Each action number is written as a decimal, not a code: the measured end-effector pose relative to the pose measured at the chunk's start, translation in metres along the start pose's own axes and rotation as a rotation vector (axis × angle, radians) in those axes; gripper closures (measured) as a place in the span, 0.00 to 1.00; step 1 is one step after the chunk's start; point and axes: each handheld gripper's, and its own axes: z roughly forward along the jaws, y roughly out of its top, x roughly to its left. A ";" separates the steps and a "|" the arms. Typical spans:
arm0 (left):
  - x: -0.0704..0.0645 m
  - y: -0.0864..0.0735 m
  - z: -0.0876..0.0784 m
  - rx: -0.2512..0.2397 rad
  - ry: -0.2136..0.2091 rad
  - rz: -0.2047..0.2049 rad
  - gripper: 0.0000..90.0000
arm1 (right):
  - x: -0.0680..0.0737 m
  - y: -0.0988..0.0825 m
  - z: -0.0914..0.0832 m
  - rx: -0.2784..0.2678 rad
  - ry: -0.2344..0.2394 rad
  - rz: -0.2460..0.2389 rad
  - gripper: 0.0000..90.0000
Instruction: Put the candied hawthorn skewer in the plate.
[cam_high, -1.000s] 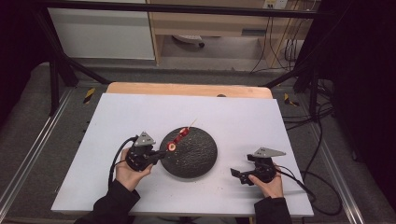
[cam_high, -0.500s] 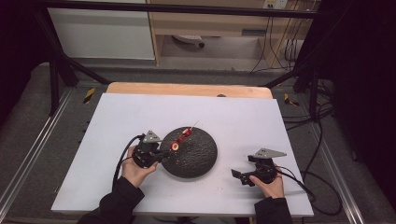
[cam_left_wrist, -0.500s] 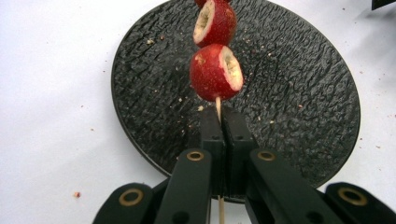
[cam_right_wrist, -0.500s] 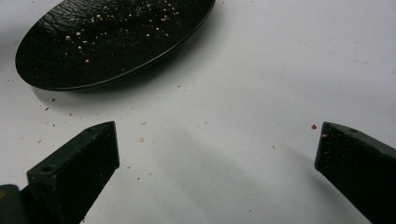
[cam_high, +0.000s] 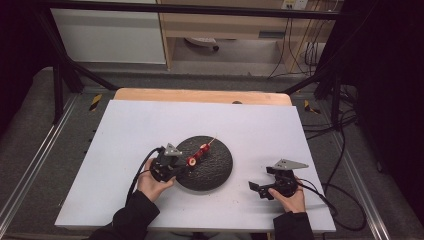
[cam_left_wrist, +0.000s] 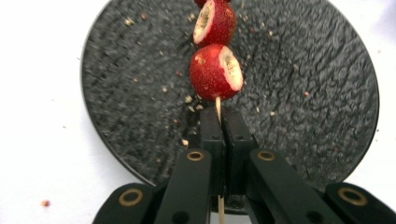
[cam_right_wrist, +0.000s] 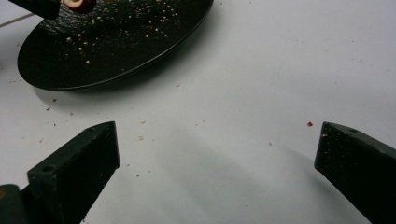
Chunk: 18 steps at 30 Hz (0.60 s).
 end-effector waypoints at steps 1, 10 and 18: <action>-0.001 0.000 0.001 0.008 -0.002 -0.003 0.98 | 0.000 0.000 0.000 0.001 0.002 -0.003 0.01; -0.006 0.000 0.010 0.049 0.008 0.015 0.98 | 0.000 0.000 0.000 -0.005 0.003 -0.002 0.01; -0.008 0.001 0.013 0.046 0.017 0.019 0.98 | 0.000 0.000 0.000 -0.004 0.003 -0.002 0.01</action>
